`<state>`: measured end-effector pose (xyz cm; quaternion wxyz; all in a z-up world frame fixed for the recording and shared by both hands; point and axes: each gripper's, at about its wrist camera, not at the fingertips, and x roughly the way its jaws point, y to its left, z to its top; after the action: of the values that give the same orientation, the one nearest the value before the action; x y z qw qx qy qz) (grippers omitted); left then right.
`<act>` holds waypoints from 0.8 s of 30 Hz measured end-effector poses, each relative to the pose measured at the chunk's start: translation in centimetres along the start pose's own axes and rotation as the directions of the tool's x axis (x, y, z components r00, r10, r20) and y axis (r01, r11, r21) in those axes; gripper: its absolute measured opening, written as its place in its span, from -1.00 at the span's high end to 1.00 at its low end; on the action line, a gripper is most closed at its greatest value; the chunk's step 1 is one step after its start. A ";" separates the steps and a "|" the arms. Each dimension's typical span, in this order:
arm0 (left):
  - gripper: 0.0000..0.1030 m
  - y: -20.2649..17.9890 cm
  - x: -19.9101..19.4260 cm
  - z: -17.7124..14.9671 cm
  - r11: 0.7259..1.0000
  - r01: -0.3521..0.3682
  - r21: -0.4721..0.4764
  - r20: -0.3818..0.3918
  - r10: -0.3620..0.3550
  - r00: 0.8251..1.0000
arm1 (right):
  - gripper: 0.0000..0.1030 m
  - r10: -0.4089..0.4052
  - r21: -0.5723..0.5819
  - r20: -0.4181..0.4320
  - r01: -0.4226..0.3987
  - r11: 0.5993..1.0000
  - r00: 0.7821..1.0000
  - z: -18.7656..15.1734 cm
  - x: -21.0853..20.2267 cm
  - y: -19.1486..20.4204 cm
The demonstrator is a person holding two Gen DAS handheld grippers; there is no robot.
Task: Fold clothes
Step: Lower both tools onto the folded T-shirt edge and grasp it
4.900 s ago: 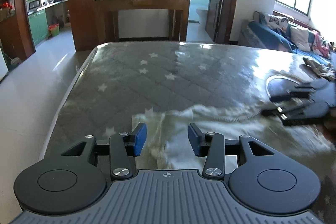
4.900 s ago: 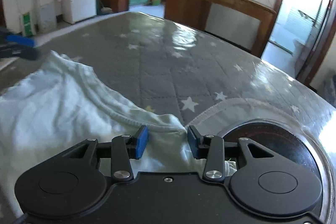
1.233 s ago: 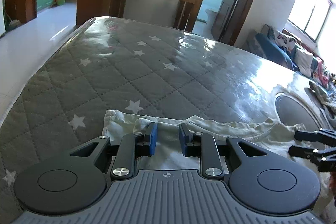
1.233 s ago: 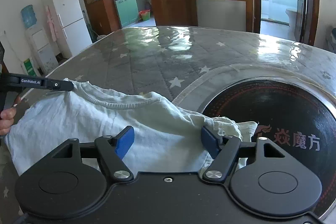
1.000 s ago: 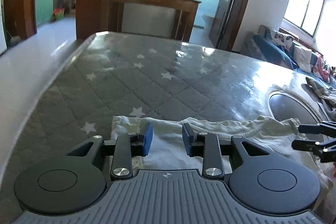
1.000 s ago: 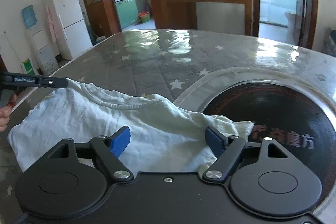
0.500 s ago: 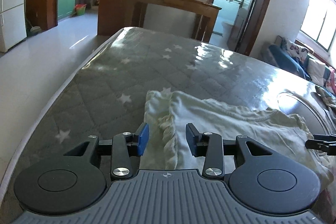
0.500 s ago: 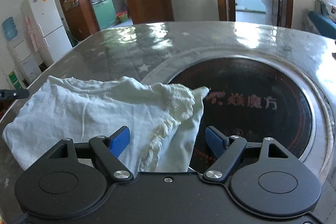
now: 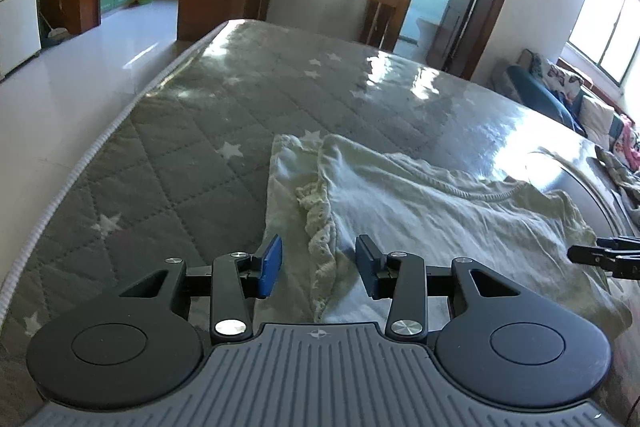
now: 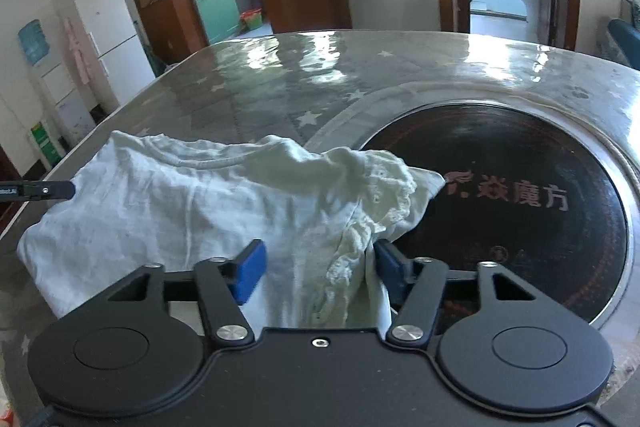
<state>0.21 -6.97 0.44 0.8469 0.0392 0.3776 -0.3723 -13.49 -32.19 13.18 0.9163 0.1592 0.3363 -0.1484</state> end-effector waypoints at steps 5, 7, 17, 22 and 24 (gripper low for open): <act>0.19 -0.1 0.2 -0.1 1.000 0.005 0.001 -0.007 -0.005 1.000 | 0.18 -0.011 -0.016 0.003 0.011 1.000 1.000 0.1 -0.3 0.2; 0.19 -0.1 -0.1 -0.1 1.000 -0.005 -0.003 0.002 0.005 1.000 | 0.23 -0.014 -0.015 0.004 0.014 1.000 1.000 0.1 -0.3 0.1; 0.08 0.3 -0.6 0.0 0.999 -0.047 -0.003 0.025 0.047 0.999 | 0.14 -0.004 -0.012 0.002 0.004 1.000 1.000 0.1 -0.2 -0.2; -0.03 0.4 0.1 -0.1 0.999 -0.025 -0.023 0.000 0.025 1.000 | 0.10 0.011 0.001 0.006 -0.011 1.000 1.000 0.0 -0.1 -0.6; -0.04 0.5 0.2 -0.1 1.000 -0.009 -0.030 -0.001 0.009 1.000 | 0.10 0.012 0.003 0.008 -0.012 1.000 1.000 -0.1 -0.1 -0.5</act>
<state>0.52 -6.73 0.12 0.8489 0.0284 0.3834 -0.3628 -13.80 -32.64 13.08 0.9183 0.1620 0.3313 -0.1440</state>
